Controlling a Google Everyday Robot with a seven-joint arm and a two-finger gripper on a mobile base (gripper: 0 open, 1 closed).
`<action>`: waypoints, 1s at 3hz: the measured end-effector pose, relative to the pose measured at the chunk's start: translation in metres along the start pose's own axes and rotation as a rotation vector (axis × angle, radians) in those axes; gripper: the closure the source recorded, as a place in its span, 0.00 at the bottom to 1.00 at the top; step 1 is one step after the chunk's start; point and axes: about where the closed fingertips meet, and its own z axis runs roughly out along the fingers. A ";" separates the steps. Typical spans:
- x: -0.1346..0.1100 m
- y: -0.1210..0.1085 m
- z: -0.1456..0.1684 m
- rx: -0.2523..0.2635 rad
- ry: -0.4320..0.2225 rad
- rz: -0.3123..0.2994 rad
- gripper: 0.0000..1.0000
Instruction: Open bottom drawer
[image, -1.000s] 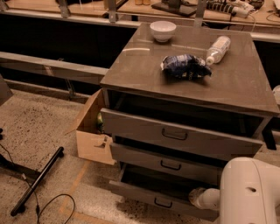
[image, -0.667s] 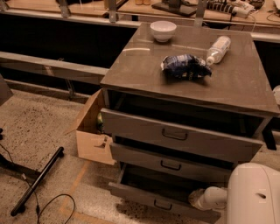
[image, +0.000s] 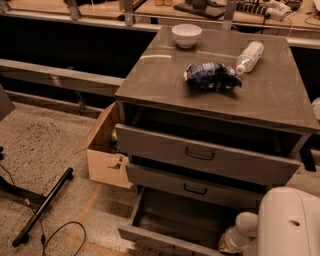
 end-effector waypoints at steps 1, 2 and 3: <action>0.002 0.036 -0.006 -0.151 0.006 -0.019 1.00; 0.001 0.053 -0.012 -0.217 0.015 -0.024 1.00; -0.002 0.063 -0.016 -0.243 0.015 -0.019 1.00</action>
Offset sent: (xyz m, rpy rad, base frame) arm -0.0652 0.0040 0.0218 0.0076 0.2560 0.0990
